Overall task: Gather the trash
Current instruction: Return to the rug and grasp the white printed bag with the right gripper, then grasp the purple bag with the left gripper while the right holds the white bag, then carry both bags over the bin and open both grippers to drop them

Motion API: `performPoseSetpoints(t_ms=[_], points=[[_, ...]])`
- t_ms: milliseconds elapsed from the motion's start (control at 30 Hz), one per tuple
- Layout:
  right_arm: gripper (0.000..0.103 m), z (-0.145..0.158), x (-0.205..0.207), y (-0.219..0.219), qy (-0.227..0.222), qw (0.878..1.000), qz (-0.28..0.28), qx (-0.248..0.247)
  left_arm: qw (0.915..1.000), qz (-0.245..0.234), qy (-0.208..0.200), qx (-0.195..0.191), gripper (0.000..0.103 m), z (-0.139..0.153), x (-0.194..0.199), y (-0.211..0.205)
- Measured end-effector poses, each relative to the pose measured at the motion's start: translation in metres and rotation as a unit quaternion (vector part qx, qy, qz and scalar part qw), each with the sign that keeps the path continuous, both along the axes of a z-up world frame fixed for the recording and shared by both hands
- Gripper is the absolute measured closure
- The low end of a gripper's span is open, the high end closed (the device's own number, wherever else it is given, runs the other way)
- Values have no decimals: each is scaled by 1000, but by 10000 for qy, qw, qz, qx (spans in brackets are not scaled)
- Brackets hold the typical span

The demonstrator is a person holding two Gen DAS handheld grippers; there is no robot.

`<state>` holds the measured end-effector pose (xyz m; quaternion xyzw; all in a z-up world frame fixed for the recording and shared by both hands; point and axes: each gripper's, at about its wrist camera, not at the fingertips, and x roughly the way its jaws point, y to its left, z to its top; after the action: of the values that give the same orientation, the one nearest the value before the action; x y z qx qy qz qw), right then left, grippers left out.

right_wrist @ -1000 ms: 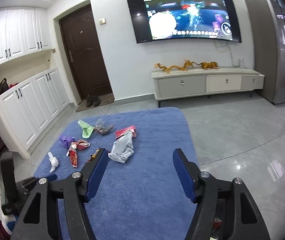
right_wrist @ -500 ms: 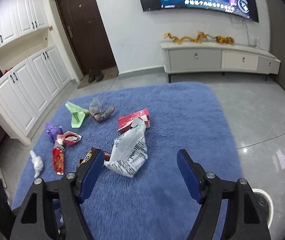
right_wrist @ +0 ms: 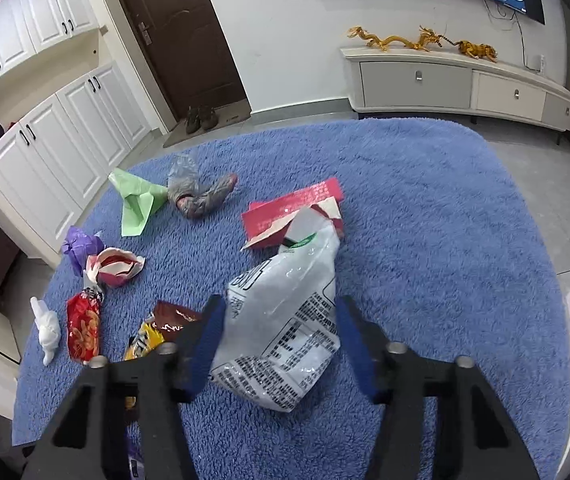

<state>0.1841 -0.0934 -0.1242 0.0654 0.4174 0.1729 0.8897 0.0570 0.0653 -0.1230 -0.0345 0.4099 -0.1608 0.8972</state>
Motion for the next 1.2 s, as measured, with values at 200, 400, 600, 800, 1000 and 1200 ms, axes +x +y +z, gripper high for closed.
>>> performPoseSetpoints(t_ms=[200, 400, 600, 800, 1000, 1200], points=[[67, 24, -46, -28, -313, 9994, -119, 127, 9998, 129, -130, 55, 74, 4, -4, 3], [67, 57, -112, -60, -755, 9968, -225, 100, 9993, 158, -303, -154, 74, 26, -19, 9], [67, 75, -170, -95, -1092, 9927, -469, 204, 9979, 145, -619, -117, 75, 60, -43, 4], [67, 98, -212, -139, -1489, 9849, -850, 225, 9957, 53, -912, -151, 74, 96, -49, -14], [67, 113, -241, -185, -1836, 9743, -1307, 18, 9933, -249, -1080, -321, 74, 130, -45, -50], [66, 92, -253, -240, -1789, 9651, -1909, 94, 9910, -834, -958, -415, 74, 152, -31, -111]])
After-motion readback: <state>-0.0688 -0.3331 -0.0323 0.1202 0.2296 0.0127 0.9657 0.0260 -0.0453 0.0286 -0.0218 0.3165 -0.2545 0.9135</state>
